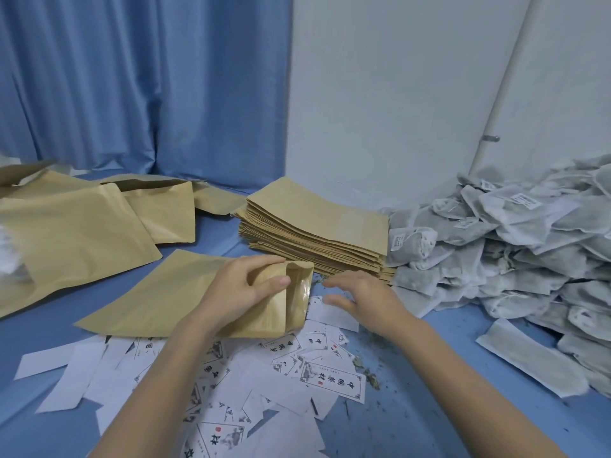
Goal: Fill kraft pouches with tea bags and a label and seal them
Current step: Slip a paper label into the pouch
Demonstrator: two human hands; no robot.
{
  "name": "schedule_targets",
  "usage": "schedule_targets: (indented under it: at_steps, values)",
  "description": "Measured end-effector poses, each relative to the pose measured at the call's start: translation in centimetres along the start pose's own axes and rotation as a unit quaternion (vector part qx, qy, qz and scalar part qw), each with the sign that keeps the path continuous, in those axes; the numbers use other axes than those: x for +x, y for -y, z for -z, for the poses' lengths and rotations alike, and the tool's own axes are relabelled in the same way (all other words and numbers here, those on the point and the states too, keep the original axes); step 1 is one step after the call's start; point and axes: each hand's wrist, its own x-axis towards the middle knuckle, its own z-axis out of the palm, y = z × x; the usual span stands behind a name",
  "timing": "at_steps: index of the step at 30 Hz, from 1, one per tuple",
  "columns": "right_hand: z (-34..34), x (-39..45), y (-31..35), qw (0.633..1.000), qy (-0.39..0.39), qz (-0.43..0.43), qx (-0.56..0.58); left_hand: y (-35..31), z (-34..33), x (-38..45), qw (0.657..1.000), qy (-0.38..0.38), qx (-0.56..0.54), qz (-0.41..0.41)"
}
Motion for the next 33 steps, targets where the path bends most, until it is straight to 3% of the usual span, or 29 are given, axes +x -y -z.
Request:
schedule_targets:
  at_steps: [2,5,8,13,18,21,24,28,33]
  values:
    - [-0.8,0.5,-0.4,0.991,0.105,-0.052,-0.070,-0.1,0.0,-0.2,1.000,0.004,0.000,-0.002]
    - [-2.1,0.8,-1.0,0.979,0.174,-0.080,-0.068,-0.1,-0.1,-0.2,1.000,0.004,0.005,-0.003]
    - [-2.4,0.7,-1.1,0.983,0.147,-0.109,0.007,-0.1,0.0,-0.1,1.000,0.003,0.002,-0.004]
    - [-1.2,-0.1,-1.7,0.990,0.025,-0.113,0.080,-0.3,0.2,0.0,1.000,0.004,-0.010,0.003]
    - [0.0,-0.9,-0.3,0.967,-0.104,-0.046,0.229,-0.4,0.3,0.2,1.000,0.008,-0.012,-0.002]
    - [0.3,-0.2,2.0,0.968,-0.130,0.035,0.210,-1.1,0.4,0.1,0.999,0.007,-0.032,-0.006]
    - [0.8,1.0,4.0,0.978,-0.118,0.093,0.142,-2.0,0.5,0.0,0.998,0.009,-0.060,-0.005]
    - [0.2,2.2,5.9,0.991,-0.005,0.130,-0.026,-2.9,0.7,-0.2,0.996,0.018,-0.082,-0.020]
    - [2.3,2.0,7.2,0.985,0.003,0.164,0.059,-4.5,0.8,0.2,0.981,0.062,-0.168,-0.069]
